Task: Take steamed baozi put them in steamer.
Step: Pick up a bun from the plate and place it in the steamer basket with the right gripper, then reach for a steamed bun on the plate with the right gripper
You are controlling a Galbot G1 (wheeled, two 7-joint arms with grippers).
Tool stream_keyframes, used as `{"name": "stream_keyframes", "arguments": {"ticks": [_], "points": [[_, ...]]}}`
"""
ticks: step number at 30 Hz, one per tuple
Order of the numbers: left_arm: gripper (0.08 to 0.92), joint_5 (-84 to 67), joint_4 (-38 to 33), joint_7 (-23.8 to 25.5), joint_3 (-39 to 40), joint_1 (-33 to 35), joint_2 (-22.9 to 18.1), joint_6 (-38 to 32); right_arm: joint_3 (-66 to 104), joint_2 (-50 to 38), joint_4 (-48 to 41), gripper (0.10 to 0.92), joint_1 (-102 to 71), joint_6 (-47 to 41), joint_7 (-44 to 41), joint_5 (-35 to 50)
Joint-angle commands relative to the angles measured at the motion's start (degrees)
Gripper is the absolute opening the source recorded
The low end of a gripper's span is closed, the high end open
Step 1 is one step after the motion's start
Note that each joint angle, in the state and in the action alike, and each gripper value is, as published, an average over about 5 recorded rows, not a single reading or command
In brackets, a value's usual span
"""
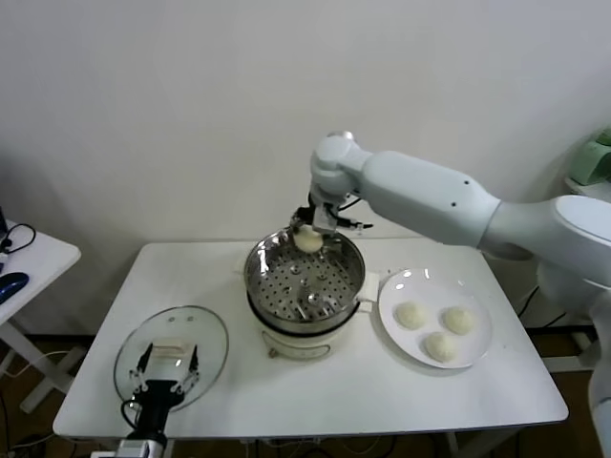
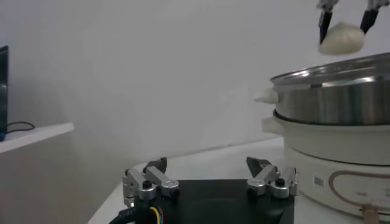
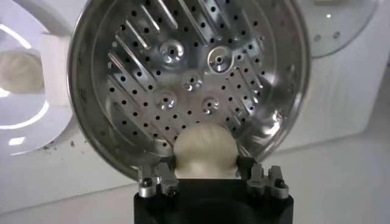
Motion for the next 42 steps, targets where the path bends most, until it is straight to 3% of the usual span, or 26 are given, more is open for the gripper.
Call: {"name": "stream_keyframes", "arguments": {"ticks": [1, 23, 32, 38, 42], "points": [[0.823, 0.09, 0.17, 0.39, -0.04, 0.12, -0.05, 0.05, 0.34, 2.0, -2.91, 0.675, -4.24, 2.41, 0.53, -7.85], [0.823, 0.02, 0.81, 0.84, -0.09, -0.13, -0.25, -0.05, 3.19, 6.26, -9.97, 0.694, -9.06, 4.14, 2.13, -12.01], [0.823, 0.1, 0.87, 0.83, -0.05, -0.33, -0.22, 0.04, 3.46, 5.97, -10.02, 0.818, -8.39, 5.07, 2.48, -10.65], [0.823, 0.04, 0.74, 0.78, -0.12, -0.52, -0.15, 0.24, 3.76, 4.68, -8.43, 0.823, -5.16, 5.85, 0.89, -6.54], [0.823, -0.07, 0.51, 0.77, -0.23, -0.57, 0.04, 0.51, 2.27, 1.95, -5.82, 0.823, -0.06, 4.21, -2.78, 4.84]]}}
